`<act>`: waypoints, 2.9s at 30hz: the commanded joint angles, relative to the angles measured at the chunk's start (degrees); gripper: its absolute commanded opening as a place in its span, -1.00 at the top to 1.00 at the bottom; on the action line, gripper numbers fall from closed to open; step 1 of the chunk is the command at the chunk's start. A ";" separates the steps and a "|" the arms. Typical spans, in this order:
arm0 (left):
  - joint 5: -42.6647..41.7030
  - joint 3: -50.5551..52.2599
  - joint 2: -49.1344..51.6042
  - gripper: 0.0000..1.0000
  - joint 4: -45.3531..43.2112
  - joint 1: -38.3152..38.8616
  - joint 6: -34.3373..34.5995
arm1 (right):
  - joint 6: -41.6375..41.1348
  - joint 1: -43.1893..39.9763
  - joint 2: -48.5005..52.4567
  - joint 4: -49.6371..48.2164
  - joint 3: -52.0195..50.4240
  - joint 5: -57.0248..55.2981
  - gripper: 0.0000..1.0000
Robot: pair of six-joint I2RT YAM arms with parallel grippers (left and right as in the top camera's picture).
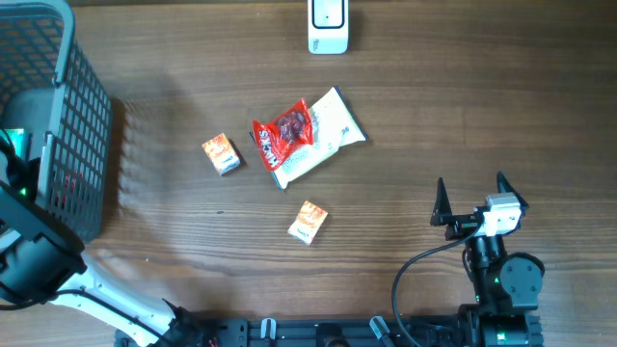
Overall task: Scan the item barcode
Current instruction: 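Reach the left gripper into the basket toward the red Nescafe stick, then grasp the red Nescafe stick, carry it below the wipes, release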
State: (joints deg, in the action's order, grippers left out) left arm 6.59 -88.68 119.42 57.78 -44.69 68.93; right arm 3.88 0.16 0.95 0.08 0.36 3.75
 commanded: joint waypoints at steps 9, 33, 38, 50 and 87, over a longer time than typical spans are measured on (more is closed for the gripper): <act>2.03 2.56 1.88 0.92 1.64 -0.22 0.52 | -0.87 -0.37 -0.15 -0.11 -0.04 -0.96 -1.00; 1.84 1.18 -38.53 0.92 1.51 0.39 -4.20 | -0.87 -0.37 -0.15 -0.11 -0.04 -0.96 -1.00; 0.81 1.18 -47.04 0.92 2.54 5.14 -4.55 | -0.90 -0.35 -0.15 -0.11 -0.04 -0.96 -0.99; -5.11 1.46 -46.16 0.92 4.00 43.28 -20.31 | -0.90 -0.35 -0.15 -0.11 -0.04 -0.96 -0.99; 1.57 -31.71 -12.11 -0.99 29.18 54.18 -32.74 | -0.90 -0.37 -0.15 -0.11 -0.04 -0.96 -0.99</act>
State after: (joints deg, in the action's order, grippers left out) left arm 5.32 -112.16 109.23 85.80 12.47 37.04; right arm 3.88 0.16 0.95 0.08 0.36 3.55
